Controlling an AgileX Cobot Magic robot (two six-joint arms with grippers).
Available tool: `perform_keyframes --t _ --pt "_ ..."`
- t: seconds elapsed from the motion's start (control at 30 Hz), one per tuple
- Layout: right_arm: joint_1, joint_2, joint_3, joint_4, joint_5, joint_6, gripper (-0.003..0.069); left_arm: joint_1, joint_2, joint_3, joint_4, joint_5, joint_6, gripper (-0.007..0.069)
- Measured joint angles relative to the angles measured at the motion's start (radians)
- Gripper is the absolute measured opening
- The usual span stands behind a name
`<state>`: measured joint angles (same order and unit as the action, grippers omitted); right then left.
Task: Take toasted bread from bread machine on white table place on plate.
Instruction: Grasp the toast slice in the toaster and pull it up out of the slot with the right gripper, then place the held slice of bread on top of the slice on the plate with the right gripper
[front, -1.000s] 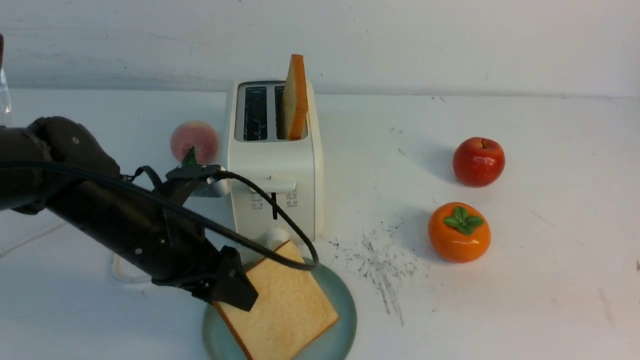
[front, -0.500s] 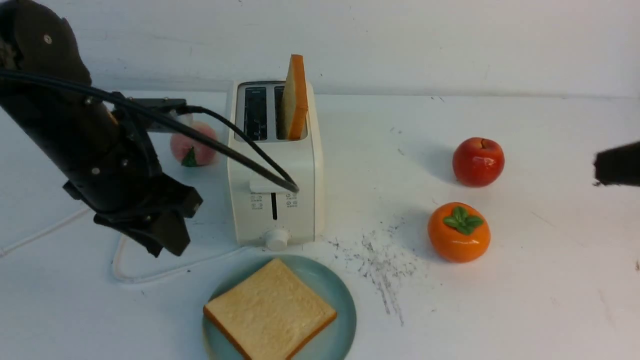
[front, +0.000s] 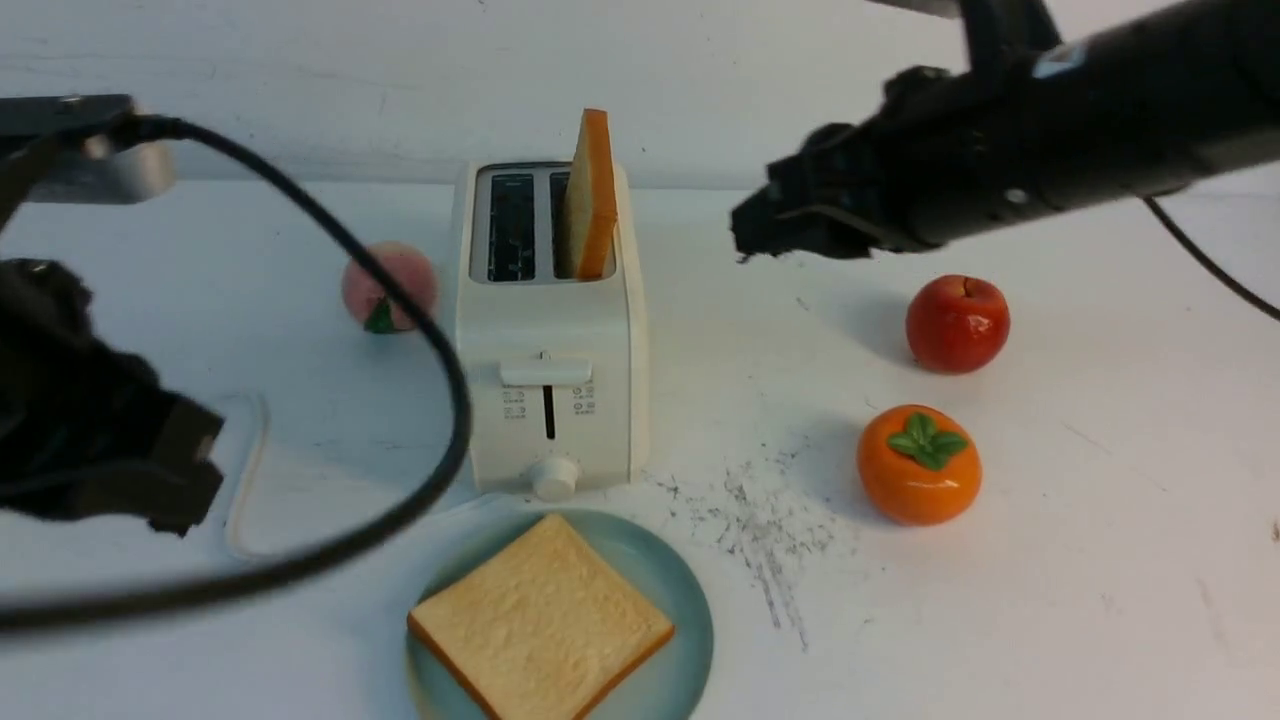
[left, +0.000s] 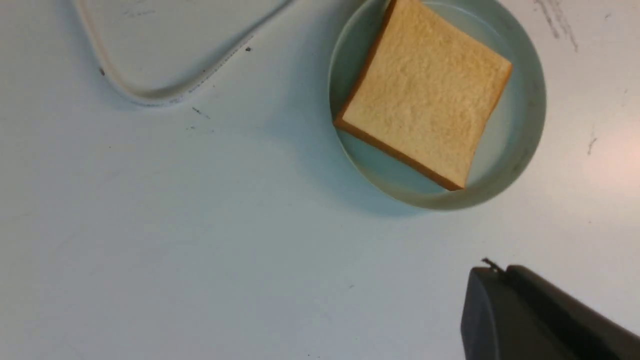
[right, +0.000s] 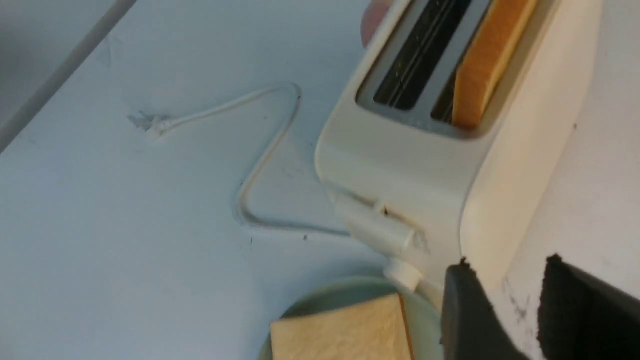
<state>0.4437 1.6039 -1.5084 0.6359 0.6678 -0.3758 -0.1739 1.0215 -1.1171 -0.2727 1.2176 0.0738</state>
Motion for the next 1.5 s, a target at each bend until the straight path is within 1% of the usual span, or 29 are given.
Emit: perform_keyframes --t 0.03,0.07,0.2,0.33,0.37,0.43,0.53,0.57,0.63,0.73,0.77,0.8,0.83,0.87,0.9,0.93,1.07,1.13,1.17,1.23,1.27,1.3,1.4,1.5 --pt "0.001 0.008 -0.007 -0.001 -0.004 0.000 0.0259 0.000 -0.023 0.011 0.000 -0.001 -0.003 -0.0014" --pt "0.007 0.059 -0.059 -0.001 -0.035 0.000 0.0318 0.000 -0.105 0.054 0.001 -0.009 -0.026 -0.0014" --pt "0.009 0.188 -0.157 0.000 -0.130 0.000 0.0448 0.000 -0.320 0.145 0.001 -0.012 -0.074 -0.0014" --pt "0.009 0.308 -0.246 0.028 -0.209 0.000 0.0542 0.000 -0.574 0.248 0.017 -0.031 -0.129 -0.0014" --pt "0.009 0.313 -0.246 0.030 -0.211 0.000 0.0544 0.000 -0.574 0.253 0.018 -0.032 -0.132 -0.0014" --pt "0.009 0.372 -0.278 0.076 -0.225 0.000 0.0563 0.000 -0.694 0.311 0.036 -0.049 -0.179 -0.0014" --pt "0.012 0.404 -0.288 0.124 -0.228 0.000 0.0563 0.000 -0.763 0.348 0.045 -0.050 -0.218 -0.0014" --pt "0.016 0.425 -0.293 0.153 -0.236 -0.001 0.0559 0.000 -0.803 0.374 0.049 -0.051 -0.242 -0.0014" --pt "0.023 0.440 -0.294 0.175 -0.247 -0.008 0.0541 0.000 -0.825 0.398 0.052 -0.051 -0.252 -0.0014" --pt "0.033 0.458 -0.294 0.188 -0.254 -0.013 0.0463 0.000 -0.832 0.424 0.052 -0.052 -0.257 -0.0014" --pt "0.033 0.460 -0.294 0.188 -0.254 -0.013 0.0453 0.000 -0.832 0.425 0.052 -0.052 -0.257 -0.0014" --pt "0.033 0.461 -0.294 0.191 -0.252 -0.013 0.0353 0.000 -0.832 0.431 0.053 -0.057 -0.257 -0.0014" --pt "0.033 0.457 -0.294 0.192 -0.249 -0.013 0.0289 0.000 -0.832 0.431 0.054 -0.059 -0.257 -0.0014" --pt "0.033 0.439 -0.294 0.190 -0.234 -0.016 0.0181 0.000 -0.832 0.431 0.057 -0.069 -0.255 -0.0014" --pt "0.033 0.423 -0.294 0.188 -0.223 -0.019 0.0120 0.000 -0.832 0.431 0.057 -0.073 -0.251 -0.0014" --pt "0.032 0.397 -0.294 0.182 -0.216 -0.028 0.0095 0.000 -0.832 0.431 0.057 -0.078 -0.242 -0.0014" --pt "0.030 0.279 -0.294 0.170 -0.178 -0.077 0.0117 0.000 -0.832 0.431 0.058 -0.085 -0.212 -0.0014" --pt "0.030 0.140 -0.300 0.170 -0.078 -0.108 0.0117 0.000 -0.832 0.431 0.059 -0.090 -0.195 -0.0014" --pt "0.030 0.115 -0.304 0.169 -0.047 -0.110 0.0117 0.000 -0.832 0.431 0.059 -0.095 -0.194 -0.0014" --pt "0.030 0.045 -0.309 0.162 0.090 -0.115 0.0117 0.000 -0.832 0.431 0.060 -0.111 -0.192 -0.0014" --pt "0.030 0.040 -0.310 0.162 0.090 -0.115 0.0117 0.000 -0.832 0.431 0.060 -0.113 -0.192 -0.0014" --pt "0.030 -0.001 -0.310 0.156 0.280 -0.117 0.0117 0.000 -0.832 0.431 0.060 -0.136 -0.191 -0.0014" --pt "0.035 -0.027 -0.285 0.157 0.506 -0.129 0.0117 0.000 -0.832 0.431 0.064 -0.164 -0.189 -0.0014" --pt "0.048 -0.029 -0.228 0.166 0.565 -0.151 0.0117 0.000 -0.832 0.431 0.076 -0.188 -0.189 -0.0014"
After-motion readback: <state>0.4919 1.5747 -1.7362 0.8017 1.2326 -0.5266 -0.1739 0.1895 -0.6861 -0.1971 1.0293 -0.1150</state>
